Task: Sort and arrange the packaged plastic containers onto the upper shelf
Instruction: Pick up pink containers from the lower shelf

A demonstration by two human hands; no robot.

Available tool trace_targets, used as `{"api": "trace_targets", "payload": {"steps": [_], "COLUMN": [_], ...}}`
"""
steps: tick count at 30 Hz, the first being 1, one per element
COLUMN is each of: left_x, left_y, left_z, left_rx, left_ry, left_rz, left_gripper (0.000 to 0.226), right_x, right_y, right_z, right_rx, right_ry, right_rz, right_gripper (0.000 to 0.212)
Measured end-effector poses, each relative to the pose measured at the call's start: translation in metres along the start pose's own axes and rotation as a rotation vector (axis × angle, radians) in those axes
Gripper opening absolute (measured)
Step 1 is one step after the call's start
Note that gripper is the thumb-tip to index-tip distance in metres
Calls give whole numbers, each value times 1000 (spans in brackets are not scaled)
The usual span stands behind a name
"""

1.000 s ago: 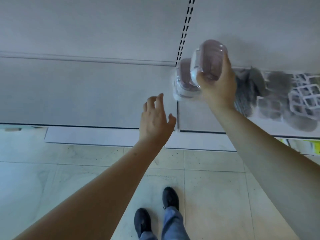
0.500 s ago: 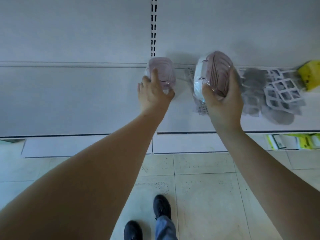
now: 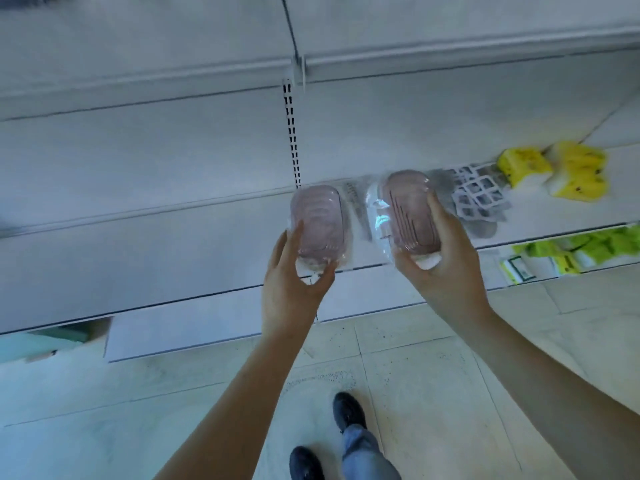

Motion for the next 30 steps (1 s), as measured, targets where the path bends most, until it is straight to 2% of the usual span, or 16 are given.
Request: {"api": "trace_targets", "payload": {"steps": [6,9,13,20,25,30], "left_x": [121,183,256,346,396,429], "left_y": [60,76,79,37,-13,-52], "left_z": [69,68,38,-39,-110,-162], "left_rx": [-44,-41,6,38,113,292], "left_ry": [-225,-369,-448,-454,-415,-457], "left_rz": [42,44,50,-41,-198,-527], "left_gripper": [85,83,82,80,81,74], "right_x": [-81,-105,-116,-75,-22,22], "right_y": [129,183,238,271,279,266], "right_z": [4,-26,-78,-166,-254,-330], "right_rx": [81,175,312,331,249,115], "right_ry": [124,169,122,89,110,96], "right_rz": [140,165,141,76,53,115], "right_gripper": [88,88,85,84,68,89]}}
Point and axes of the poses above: each hand's wrist, its own z-axis away from the middle knuckle, its own y-axis out of the back of the hand, x = y × z, the point moved 4 cm from there along -z, towards the middle knuckle, and after that the axes turned 11 degrees about y, right-handed, at the moved point
